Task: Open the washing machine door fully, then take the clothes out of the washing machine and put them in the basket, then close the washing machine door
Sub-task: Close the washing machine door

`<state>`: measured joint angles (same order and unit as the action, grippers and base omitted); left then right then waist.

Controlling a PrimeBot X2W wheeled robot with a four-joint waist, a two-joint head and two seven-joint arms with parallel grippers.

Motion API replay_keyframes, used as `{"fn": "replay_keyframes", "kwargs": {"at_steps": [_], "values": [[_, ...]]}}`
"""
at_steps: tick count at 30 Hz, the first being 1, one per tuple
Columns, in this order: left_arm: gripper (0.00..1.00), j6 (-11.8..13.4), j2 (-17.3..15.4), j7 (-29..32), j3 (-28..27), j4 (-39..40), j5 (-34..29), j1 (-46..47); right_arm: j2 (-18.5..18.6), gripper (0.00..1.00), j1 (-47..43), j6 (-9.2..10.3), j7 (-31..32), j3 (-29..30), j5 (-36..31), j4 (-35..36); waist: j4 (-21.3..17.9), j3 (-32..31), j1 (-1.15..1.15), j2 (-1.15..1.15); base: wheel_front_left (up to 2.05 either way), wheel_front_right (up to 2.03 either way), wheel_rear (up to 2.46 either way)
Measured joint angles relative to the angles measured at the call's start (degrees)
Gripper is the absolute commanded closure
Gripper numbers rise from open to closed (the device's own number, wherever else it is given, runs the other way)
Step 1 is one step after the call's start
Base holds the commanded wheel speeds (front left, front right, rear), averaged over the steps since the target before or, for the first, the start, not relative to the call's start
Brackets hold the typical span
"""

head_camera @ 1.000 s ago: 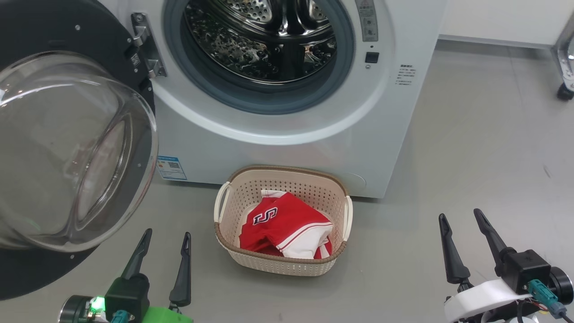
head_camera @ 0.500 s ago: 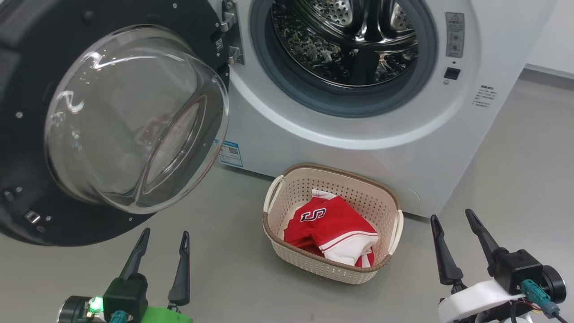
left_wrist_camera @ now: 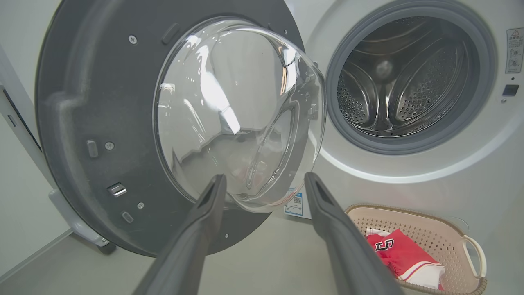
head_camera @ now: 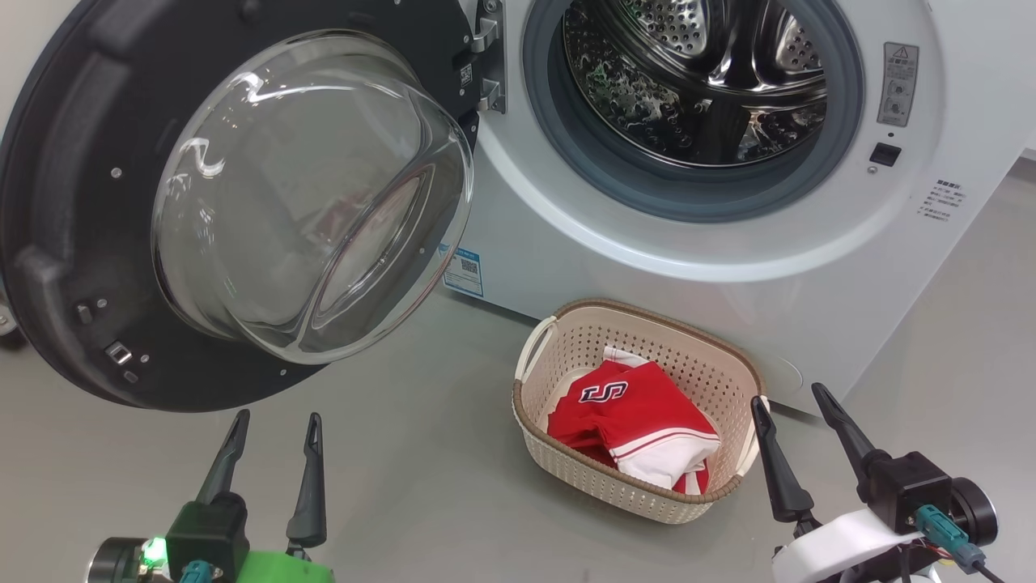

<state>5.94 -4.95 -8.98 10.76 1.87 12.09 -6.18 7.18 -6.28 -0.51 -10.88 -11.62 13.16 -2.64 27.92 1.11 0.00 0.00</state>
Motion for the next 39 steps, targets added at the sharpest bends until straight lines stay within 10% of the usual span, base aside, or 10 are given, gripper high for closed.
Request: {"fn": "replay_keyframes", "kwargs": {"at_steps": [10,11,13,14,24,39], "values": [[0.00,0.01,0.05,-0.01,-0.12,0.08,0.00,-0.04,-0.02,0.00,0.00,0.01,0.34,-0.04,-0.08,-0.16,-0.57,-0.06,0.00,0.00,0.00,0.00,0.00],[0.18,0.01,0.05,-0.01,-0.12,0.09,0.00,-0.05,-0.04,0.00,0.00,0.01,0.34,-0.04,-0.08,-0.16,-0.64,-0.06,0.00,0.00,0.00,0.00,0.00],[0.96,0.02,0.07,0.00,-0.08,0.12,0.11,-0.09,-0.13,0.00,0.00,0.01,0.35,-0.08,-0.08,-0.16,-0.78,-0.06,0.00,0.00,0.00,0.00,0.00],[1.00,0.01,0.07,0.00,-0.03,0.13,0.15,-0.11,-0.16,0.00,0.00,0.01,0.49,-0.12,-0.08,-0.18,-0.84,-0.05,0.00,0.00,0.00,0.00,0.00],[1.00,-2.44,1.18,-0.52,0.22,2.74,8.86,-0.41,-0.20,0.00,0.00,0.01,0.49,-0.14,-0.07,-0.14,-1.36,0.22,0.00,0.00,0.00,0.00,0.00],[1.00,-11.85,2.24,-3.53,0.13,15.30,54.02,-0.32,0.69,0.00,0.31,0.01,1.08,0.15,-0.11,0.97,-1.13,2.28,0.00,0.00,0.00,0.00,0.00]]}}
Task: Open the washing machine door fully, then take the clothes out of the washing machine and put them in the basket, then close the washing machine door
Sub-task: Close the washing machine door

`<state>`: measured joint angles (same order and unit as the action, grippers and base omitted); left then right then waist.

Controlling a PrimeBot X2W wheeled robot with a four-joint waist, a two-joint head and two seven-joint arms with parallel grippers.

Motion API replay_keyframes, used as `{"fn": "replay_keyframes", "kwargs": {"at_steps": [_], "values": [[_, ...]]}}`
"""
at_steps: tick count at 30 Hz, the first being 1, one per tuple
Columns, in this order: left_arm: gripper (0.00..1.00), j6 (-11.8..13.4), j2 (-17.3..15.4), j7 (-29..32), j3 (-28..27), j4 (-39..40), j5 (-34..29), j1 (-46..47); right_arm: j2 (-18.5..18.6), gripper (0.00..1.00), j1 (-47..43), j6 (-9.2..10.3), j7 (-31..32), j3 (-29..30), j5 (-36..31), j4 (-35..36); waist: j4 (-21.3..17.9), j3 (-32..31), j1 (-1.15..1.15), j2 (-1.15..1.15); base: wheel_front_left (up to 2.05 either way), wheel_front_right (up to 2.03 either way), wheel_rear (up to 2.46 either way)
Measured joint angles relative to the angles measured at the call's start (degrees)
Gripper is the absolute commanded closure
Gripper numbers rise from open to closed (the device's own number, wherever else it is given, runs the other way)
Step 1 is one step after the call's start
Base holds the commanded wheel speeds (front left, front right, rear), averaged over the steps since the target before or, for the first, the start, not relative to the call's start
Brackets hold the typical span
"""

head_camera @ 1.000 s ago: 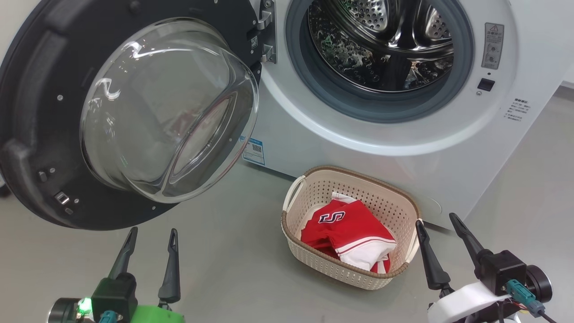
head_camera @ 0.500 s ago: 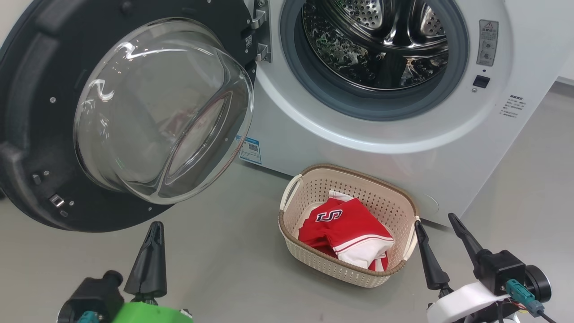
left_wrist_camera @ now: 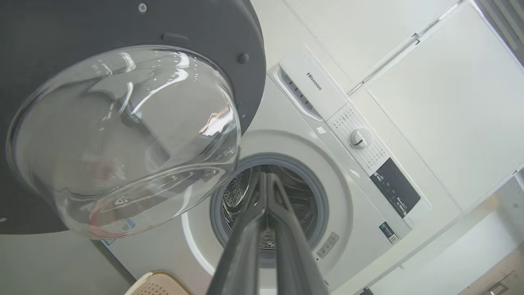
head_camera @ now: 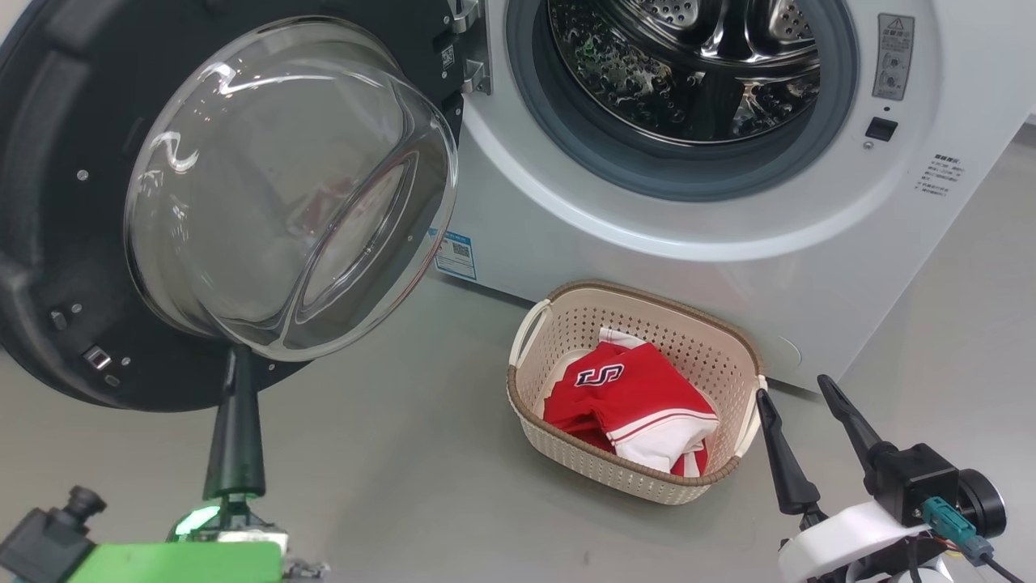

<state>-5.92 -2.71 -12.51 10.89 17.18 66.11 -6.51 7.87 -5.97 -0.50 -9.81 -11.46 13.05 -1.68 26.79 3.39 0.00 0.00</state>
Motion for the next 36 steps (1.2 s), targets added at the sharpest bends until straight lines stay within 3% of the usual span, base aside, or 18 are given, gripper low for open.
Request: {"fn": "replay_keyframes", "kwargs": {"at_steps": [4,11,17,24,28,33,36], "values": [[1.00,-0.27,0.03,-0.30,-3.86,3.87,10.28,0.56,0.40,0.00,0.03,0.00,0.00,0.34,0.00,0.25,0.14,0.36,0.00,0.00,0.00,0.00,0.00],[1.00,-0.45,-0.21,-0.49,-15.71,7.21,14.50,2.44,0.80,0.00,0.01,0.08,0.18,0.85,0.00,0.82,0.49,0.78,0.00,0.00,0.00,0.00,0.00],[1.00,0.30,-5.04,-0.31,-25.70,4.32,18.51,3.51,1.38,0.00,0.02,0.08,0.77,0.96,-0.01,1.57,0.62,1.73,0.00,0.00,0.00,0.00,0.00],[1.00,3.72,-10.79,3.35,-31.58,-2.74,24.15,8.28,2.27,0.00,0.03,0.07,1.78,1.26,-0.05,2.93,0.70,3.04,0.00,0.00,0.00,0.00,0.00],[1.00,7.26,-14.29,5.60,-34.54,-9.28,26.43,9.96,2.92,0.00,0.43,-0.01,2.48,1.13,-0.29,3.80,0.51,4.06,0.00,0.00,0.00,0.00,0.00],[1.00,10.26,-17.58,10.10,-33.89,-16.06,28.77,11.03,3.70,0.00,1.09,-0.44,3.48,1.14,-0.62,5.03,0.07,5.61,0.00,0.00,0.00,0.00,0.00],[1.00,10.69,-18.46,12.73,-31.96,-18.84,29.64,12.85,4.36,0.00,1.20,-0.47,4.05,1.25,-0.99,5.65,-0.22,6.72,0.00,0.00,0.00,0.00,0.00]]}}
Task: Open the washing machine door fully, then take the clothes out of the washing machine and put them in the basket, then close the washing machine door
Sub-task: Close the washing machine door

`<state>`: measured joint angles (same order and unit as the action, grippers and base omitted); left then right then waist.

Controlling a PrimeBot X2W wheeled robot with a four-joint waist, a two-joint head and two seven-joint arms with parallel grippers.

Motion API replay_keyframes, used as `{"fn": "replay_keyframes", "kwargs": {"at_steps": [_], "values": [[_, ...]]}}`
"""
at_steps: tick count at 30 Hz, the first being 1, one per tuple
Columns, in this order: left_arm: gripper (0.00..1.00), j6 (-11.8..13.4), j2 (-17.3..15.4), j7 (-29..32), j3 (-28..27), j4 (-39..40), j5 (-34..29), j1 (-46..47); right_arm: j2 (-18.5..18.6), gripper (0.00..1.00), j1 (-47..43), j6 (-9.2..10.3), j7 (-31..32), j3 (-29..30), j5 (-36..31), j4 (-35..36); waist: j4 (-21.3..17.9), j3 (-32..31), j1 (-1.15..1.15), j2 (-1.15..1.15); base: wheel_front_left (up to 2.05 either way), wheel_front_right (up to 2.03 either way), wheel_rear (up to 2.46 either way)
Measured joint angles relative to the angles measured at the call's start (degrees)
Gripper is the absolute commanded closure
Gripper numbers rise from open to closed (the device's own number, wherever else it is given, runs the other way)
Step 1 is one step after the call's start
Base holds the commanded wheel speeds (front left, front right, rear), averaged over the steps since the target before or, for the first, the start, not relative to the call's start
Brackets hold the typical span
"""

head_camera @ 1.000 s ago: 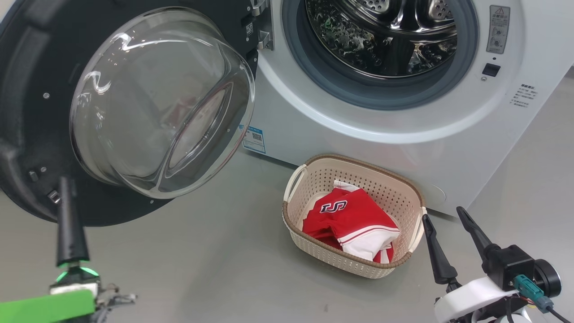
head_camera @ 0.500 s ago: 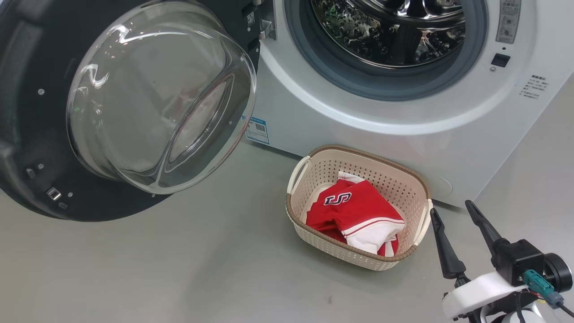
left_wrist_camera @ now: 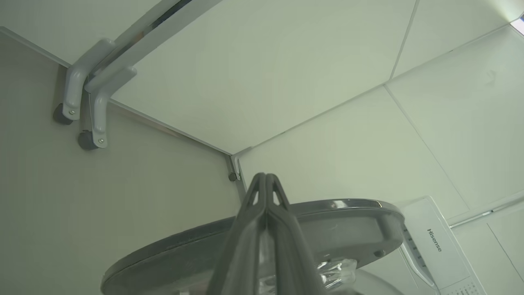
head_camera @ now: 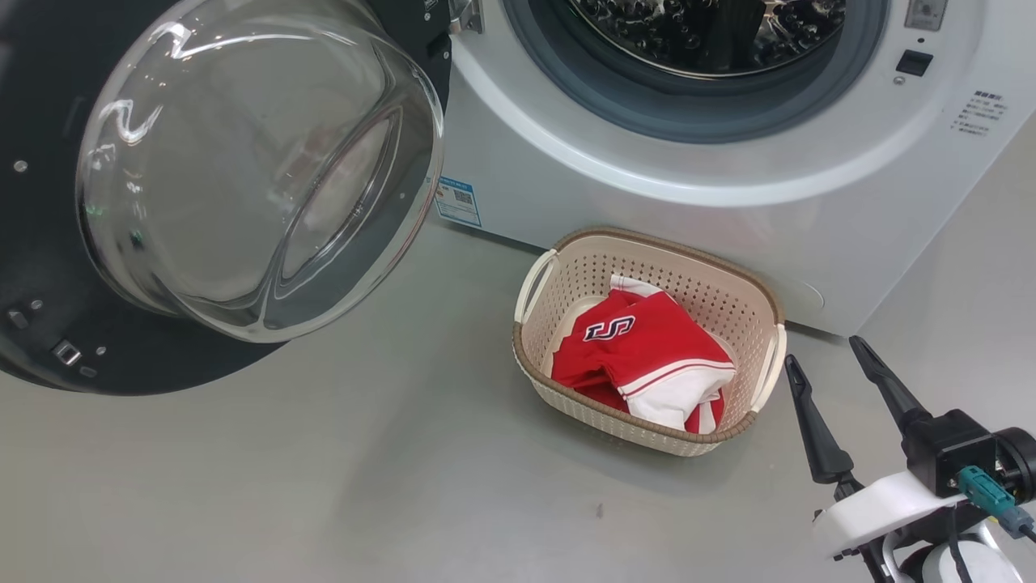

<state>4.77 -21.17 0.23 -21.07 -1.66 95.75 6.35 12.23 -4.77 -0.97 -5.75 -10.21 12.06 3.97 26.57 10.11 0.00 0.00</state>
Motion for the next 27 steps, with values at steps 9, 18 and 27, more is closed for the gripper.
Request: {"fn": "replay_keyframes", "kwargs": {"at_steps": [9,18,27], "values": [[1.00,0.77,-1.78,4.25,2.72,-7.82,1.60,4.34,1.89,0.00,2.31,-0.94,1.70,0.11,-0.40,2.41,-1.01,3.69,0.00,0.00,0.00,0.00,0.00],[1.00,1.31,-1.96,4.85,3.27,-13.71,1.97,8.14,2.67,0.00,2.86,-0.97,2.52,0.92,-0.58,3.70,-1.92,6.78,0.00,0.00,0.00,0.00,0.00],[1.00,1.46,-2.21,5.04,4.71,-18.63,1.69,11.25,3.87,0.00,3.77,-1.34,2.99,2.08,-0.58,4.37,-2.24,9.08,0.00,0.00,0.00,0.00,0.00]]}}
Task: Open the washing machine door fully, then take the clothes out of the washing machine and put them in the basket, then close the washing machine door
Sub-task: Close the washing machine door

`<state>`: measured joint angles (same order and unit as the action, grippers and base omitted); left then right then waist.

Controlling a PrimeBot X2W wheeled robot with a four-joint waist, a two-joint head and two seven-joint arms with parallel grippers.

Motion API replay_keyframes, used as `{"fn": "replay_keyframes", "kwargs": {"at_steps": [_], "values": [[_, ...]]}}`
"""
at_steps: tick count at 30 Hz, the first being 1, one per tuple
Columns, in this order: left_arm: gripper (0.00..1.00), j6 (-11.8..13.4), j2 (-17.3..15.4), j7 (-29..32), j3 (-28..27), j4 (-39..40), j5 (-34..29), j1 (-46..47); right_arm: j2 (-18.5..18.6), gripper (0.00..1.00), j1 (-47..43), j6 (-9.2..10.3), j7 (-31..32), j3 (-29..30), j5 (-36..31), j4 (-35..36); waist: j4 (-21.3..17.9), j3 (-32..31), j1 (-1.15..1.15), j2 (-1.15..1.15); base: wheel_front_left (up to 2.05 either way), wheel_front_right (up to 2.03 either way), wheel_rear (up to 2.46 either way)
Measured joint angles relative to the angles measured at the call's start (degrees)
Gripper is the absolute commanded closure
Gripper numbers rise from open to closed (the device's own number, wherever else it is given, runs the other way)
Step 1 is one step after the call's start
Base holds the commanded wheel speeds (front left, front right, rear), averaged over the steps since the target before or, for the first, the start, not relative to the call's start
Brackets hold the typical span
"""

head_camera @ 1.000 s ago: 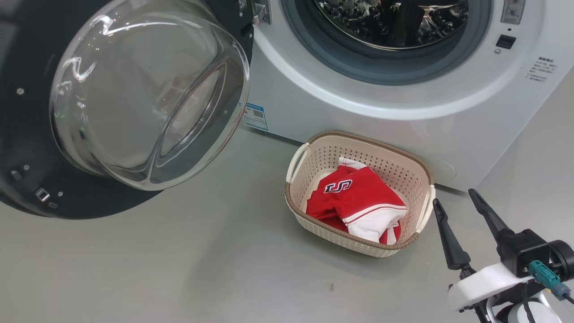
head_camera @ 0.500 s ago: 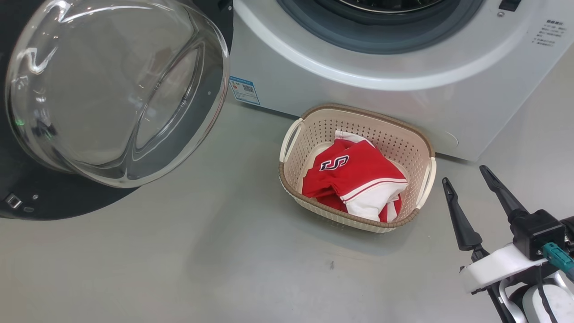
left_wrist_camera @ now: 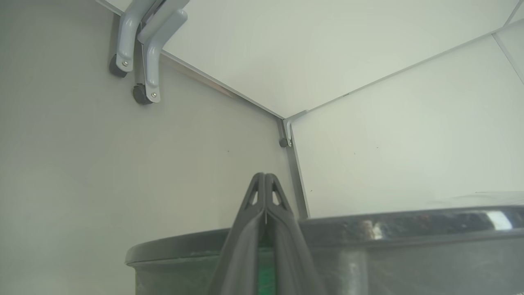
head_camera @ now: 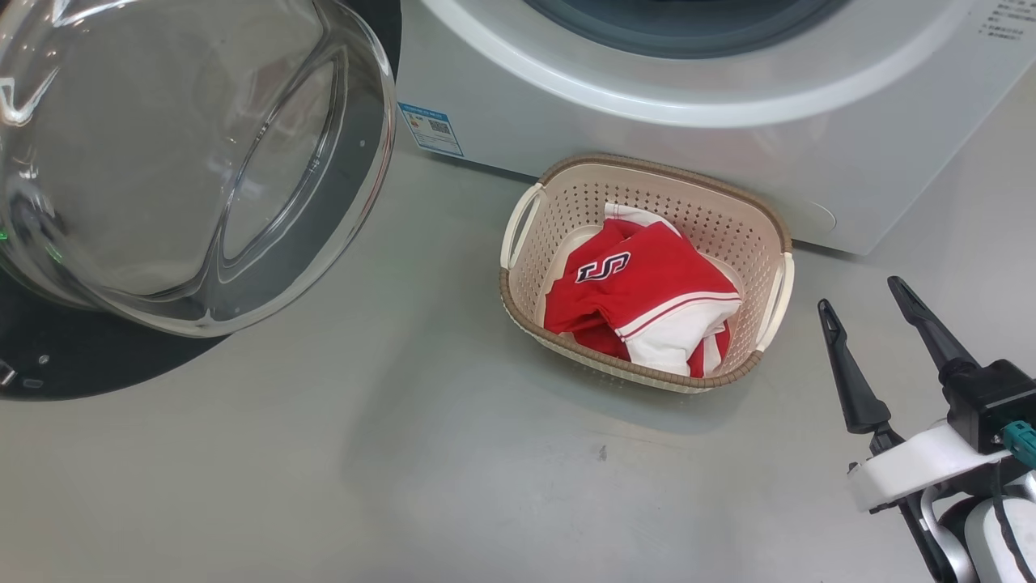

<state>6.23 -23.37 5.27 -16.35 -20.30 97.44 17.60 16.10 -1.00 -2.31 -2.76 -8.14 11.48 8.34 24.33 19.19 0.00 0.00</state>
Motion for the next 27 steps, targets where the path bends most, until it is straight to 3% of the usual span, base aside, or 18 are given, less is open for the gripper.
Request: {"fn": "replay_keyframes", "kwargs": {"at_steps": [6,27], "values": [[1.00,-0.69,-0.70,2.13,0.86,-1.49,0.13,0.93,0.03,0.00,0.02,-0.03,0.02,0.07,0.03,-0.02,0.39,-0.07,0.00,0.00,0.00,0.00,0.00],[1.00,-9.65,-0.68,13.70,3.27,-4.55,4.64,0.80,-0.14,0.00,-0.24,0.01,0.01,0.32,0.60,-0.97,2.80,-2.67,0.00,0.00,0.00,0.00,0.00]]}}
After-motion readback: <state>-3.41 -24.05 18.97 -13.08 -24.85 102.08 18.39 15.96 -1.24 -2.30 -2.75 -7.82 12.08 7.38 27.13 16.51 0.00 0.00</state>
